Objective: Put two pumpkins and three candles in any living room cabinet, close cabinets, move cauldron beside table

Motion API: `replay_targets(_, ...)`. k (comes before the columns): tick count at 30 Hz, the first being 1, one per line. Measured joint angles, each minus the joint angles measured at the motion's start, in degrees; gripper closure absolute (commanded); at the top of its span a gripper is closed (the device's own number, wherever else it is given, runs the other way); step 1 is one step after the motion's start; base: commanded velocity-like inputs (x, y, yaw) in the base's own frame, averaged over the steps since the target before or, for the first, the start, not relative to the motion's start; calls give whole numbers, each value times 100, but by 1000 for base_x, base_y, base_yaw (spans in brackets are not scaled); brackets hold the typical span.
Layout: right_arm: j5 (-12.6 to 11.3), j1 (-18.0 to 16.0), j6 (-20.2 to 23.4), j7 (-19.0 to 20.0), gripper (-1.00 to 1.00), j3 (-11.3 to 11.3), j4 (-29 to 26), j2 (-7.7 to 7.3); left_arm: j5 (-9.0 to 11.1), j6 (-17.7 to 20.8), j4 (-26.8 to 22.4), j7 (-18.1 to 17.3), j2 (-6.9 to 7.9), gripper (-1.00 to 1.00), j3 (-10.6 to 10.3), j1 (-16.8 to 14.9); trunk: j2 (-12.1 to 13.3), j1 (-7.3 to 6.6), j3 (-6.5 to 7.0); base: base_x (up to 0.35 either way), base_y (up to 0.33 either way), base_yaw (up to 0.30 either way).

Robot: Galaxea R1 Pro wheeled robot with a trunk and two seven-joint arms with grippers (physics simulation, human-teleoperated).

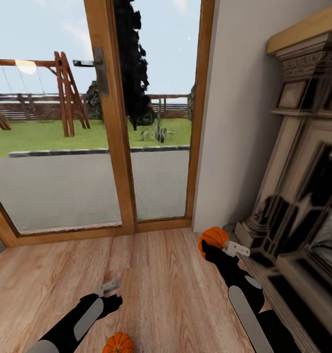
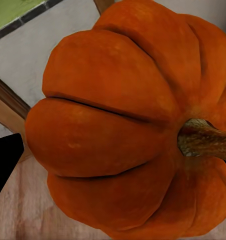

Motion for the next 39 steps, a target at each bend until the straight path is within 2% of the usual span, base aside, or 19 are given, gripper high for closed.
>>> replay_targets(9,2,0,-17,8,100,7,0,-5,-8,46,225,-125,88,-100,22,-1,-27,31,-198,0,0,0)
replay_targets(12,1,0,-18,9,100,7,0,-6,-3,64,230,-538,187,-100,23,-1,-31,39,-264,0,0,0)
replay_targets(14,1,0,-18,9,100,6,0,-6,0,71,234,-958,287,-100,23,-1,-34,44,-309,0,0,0)
replay_targets(16,2,0,-18,9,100,5,0,-6,2,64,237,-1129,335,-100,23,-1,-36,49,-353,0,0,0)
replay_targets(23,-4,0,-22,68,100,12,0,-6,3,25,237,-1182,351,-100,23,-1,-46,67,-508,0,0,0)
replay_targets(25,-25,-1,-30,426,100,-5,-2,-18,2,18,235,-1183,347,-100,23,-2,-49,72,-552,0,0,0)
replay_targets(26,0,-1,-17,484,100,-13,0,-22,-1,17,234,-1183,345,-100,23,-1,-50,75,-575,0,0,0)
replay_targets(28,16,-1,-20,744,100,-32,0,-139,-22,-11,233,-1189,321,-100,17,-1,-53,80,-619,0,0,0)
replay_targets(31,11,-1,-24,764,100,-30,0,-144,-27,-91,233,-1190,318,-100,11,-1,-57,88,-686,0,0,0)
replay_targets(33,7,-1,-25,830,100,-35,0,-146,-31,-294,233,-1193,316,-100,-3,-1,-59,93,-730,0,0,0)
replay_targets(39,15,-1,-28,858,100,-43,0,-146,-32,-351,233,-1193,315,-100,-11,-1,-67,108,-863,0,0,0)
